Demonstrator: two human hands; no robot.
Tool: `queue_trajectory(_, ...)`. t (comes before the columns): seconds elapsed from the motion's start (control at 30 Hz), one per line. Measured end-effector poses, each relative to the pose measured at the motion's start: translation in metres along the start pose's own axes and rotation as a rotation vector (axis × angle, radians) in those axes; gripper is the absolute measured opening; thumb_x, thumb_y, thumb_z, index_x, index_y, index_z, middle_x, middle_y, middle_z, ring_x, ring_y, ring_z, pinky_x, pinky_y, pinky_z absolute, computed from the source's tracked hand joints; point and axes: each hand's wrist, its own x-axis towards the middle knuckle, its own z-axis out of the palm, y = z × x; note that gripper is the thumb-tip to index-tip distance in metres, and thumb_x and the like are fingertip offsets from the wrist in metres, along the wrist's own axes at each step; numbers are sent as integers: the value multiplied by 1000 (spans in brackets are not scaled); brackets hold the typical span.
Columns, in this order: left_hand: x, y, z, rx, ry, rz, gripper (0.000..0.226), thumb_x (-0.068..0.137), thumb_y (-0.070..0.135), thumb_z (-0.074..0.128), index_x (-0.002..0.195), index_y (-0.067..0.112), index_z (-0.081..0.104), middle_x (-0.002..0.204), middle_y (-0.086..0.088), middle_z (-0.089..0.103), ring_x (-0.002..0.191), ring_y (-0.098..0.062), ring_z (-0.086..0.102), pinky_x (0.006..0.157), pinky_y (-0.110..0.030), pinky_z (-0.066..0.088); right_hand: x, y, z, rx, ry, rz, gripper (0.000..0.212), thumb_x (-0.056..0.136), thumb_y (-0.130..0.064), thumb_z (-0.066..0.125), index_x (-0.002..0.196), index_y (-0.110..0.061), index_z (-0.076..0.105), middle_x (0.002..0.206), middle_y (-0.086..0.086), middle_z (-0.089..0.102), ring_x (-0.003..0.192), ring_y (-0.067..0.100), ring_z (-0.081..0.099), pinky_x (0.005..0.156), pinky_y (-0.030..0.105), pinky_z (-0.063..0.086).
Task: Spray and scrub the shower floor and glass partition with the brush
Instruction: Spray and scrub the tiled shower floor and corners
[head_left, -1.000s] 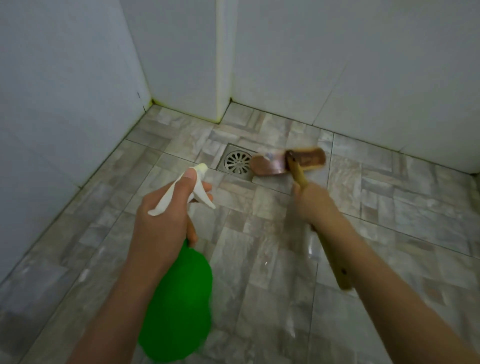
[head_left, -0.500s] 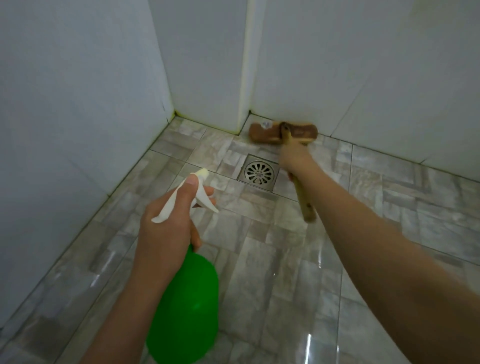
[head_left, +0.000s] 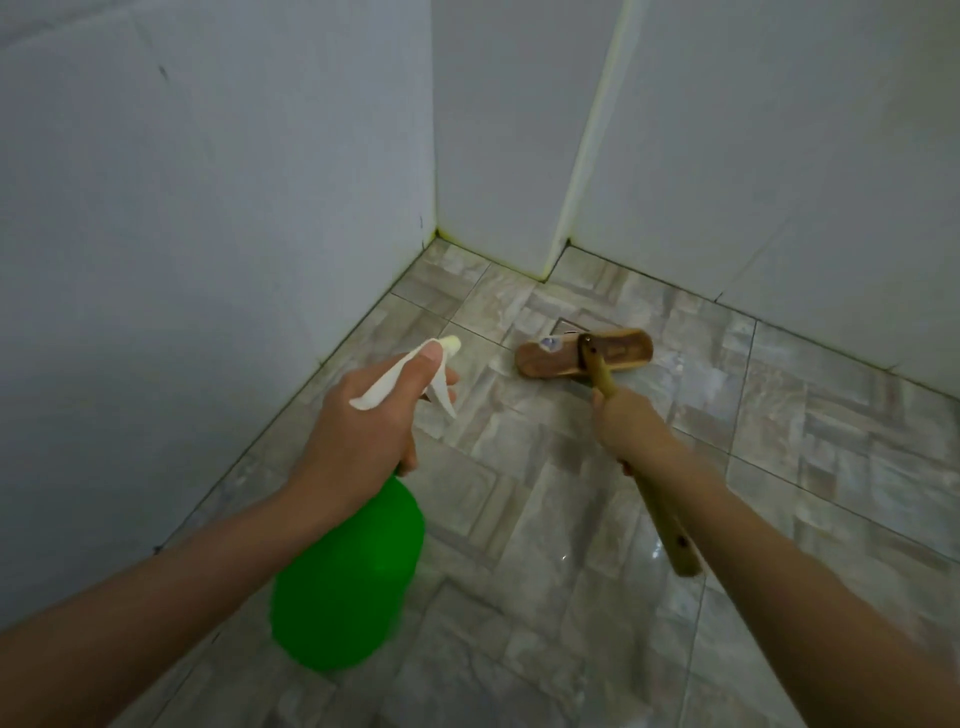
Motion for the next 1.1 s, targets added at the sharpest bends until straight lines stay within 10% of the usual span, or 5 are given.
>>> queue_trajectory(0.4,-26,-37,-29,-189,180,-11,35,94,58,47,82,51,78,90,-10,79,41,-17,50,45,-27,42,-28,-22,21,-198,-122,-242,27,102,-38,29,92,-17,44,89,18,61,64,30,61,47,34,50)
queue_trajectory(0.57,-18,-44,-44,-145,192,-25,42,92,65,48,85,38,80,89,-34,70,40,-21,50,45,-29,43,17,-109,27,-274,-109,-379,28,104,-34,27,111,-15,46,98,18,57,59,26,54,45,32,46)
queue_trajectory(0.73,-13,-42,-50,-120,186,45,43,86,69,48,88,40,79,93,-34,71,39,-19,50,47,-30,44,41,-116,18,-312,-95,-431,38,105,-33,24,114,-8,51,105,22,57,80,31,60,68,35,48)
queue_trajectory(0.93,-10,-38,-55,-128,196,58,48,82,70,48,91,34,77,94,-30,72,36,-17,50,41,-25,43,17,-69,15,-495,-78,-442,54,102,-43,20,90,-2,52,75,14,56,65,29,58,63,36,51)
queue_trajectory(1.1,-7,-40,-52,-132,200,50,47,87,65,49,91,29,78,93,-29,72,36,-16,51,41,-26,44,64,-168,24,-517,-14,-491,57,104,-37,14,115,2,55,115,24,59,96,34,59,79,36,47)
